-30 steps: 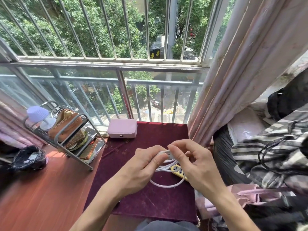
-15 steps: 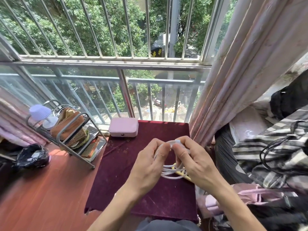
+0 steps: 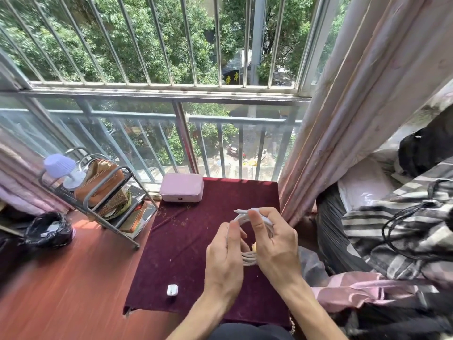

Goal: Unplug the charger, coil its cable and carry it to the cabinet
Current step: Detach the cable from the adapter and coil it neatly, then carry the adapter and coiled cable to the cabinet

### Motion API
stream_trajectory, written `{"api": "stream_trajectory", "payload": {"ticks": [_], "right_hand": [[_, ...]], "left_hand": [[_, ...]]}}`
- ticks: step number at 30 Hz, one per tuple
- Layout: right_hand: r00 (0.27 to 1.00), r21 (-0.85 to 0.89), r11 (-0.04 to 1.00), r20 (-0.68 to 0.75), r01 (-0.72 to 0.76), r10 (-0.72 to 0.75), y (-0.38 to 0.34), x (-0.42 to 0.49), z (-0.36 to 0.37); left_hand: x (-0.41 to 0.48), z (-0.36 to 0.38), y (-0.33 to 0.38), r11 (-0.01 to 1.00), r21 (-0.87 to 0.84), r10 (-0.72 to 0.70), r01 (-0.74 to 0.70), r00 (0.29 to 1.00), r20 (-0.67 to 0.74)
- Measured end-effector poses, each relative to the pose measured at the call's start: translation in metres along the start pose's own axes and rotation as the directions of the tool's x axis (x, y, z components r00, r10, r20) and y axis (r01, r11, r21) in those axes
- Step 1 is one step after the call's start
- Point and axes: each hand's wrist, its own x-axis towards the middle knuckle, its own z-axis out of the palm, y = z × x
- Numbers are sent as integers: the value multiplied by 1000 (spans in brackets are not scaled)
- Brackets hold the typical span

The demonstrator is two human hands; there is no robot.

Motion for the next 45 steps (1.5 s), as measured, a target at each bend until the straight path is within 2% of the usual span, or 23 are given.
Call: {"api": "stream_trajectory", "payload": {"ticks": [3,5,7,8,11,14,18,21,23,25,28,32,35,38,40,45], "right_hand": [[977,-20,999,211,36,-31,11,0,-7],[960,-12,999,278,30,-25,16,-3,-5],[978,34,998,205,-48,40,22,-9,1],[985,76,992,150,-102,89,24,-13,5],[966,123,958,65,-257,251,34,-31,22],[936,60,934,40,-353,351,48,-44,30],[932,-132,932,94,-337,350,69,-54,29],[880,-338,884,239,-322,411,92,-63,27],[804,-334,865,349,-374,482,106,-72,28],[735,-291,836,398,-466,548,119,-82,31],[677,-233,761,351,-606,647,140,-98,38],[599,-193,641,235,-743,765,179,-109,47],[562,-191,588,173,-786,809,212,-114,54],[533,-194,551,136,-812,835,239,-117,60],[518,-197,528,104,-826,849,252,-118,64],[479,-205,476,34,-855,877,274,-127,66]], "left_hand": [[7,-6,0,997,-49,-50,52,997,54],[13,-7,0,998,3,-62,62,997,54],[16,-4,-3,996,47,-71,69,997,41],[17,-2,-6,995,10,-103,103,994,23],[18,6,-20,930,-238,-300,280,953,-51],[10,11,-38,855,-363,-430,372,898,-94],[-10,9,-62,782,-399,-548,478,833,-75],[-25,-4,-87,777,-309,-598,549,796,-88],[-35,-16,-106,741,-279,-651,610,755,-77],[-42,-28,-129,693,-257,-699,674,715,-13],[-41,-50,-172,611,-160,-777,775,626,63],[-27,-87,-246,565,184,-792,804,591,-151],[-12,-118,-309,380,469,-816,797,527,-237],[7,-134,-364,208,617,-853,759,450,-266],[19,-135,-392,176,646,-836,743,459,-301],[33,-127,-429,211,678,-772,704,546,-325]]}}
